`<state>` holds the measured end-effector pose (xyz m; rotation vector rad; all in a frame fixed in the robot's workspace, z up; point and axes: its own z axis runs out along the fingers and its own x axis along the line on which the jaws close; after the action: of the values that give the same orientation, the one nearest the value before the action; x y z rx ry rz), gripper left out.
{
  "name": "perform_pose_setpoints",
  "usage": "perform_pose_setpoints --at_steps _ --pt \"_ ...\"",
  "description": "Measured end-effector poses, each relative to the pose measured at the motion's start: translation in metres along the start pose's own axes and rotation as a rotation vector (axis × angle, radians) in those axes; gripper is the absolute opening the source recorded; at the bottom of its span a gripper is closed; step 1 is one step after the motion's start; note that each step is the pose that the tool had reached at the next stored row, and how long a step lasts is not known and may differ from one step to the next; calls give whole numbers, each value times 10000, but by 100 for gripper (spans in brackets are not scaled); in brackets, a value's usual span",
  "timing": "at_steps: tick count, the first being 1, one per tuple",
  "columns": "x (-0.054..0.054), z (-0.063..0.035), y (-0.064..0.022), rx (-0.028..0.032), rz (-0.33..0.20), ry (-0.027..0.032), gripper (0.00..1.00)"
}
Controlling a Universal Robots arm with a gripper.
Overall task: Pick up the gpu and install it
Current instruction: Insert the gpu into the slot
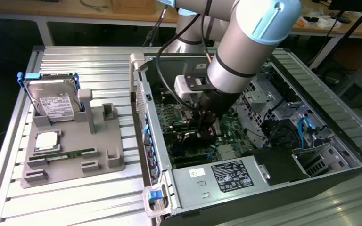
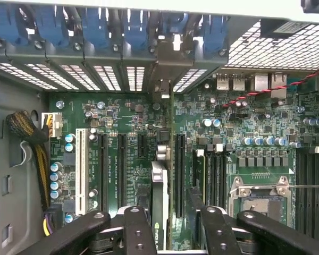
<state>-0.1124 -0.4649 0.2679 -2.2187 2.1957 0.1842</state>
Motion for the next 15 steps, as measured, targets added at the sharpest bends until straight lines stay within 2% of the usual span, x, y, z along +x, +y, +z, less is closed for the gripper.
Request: perform_pose_setpoints --at_steps 7,15 --pt "-6 -67 7 -2 -3 -37 40" --pt "-14 -143 13 -2 -3 -38 40"
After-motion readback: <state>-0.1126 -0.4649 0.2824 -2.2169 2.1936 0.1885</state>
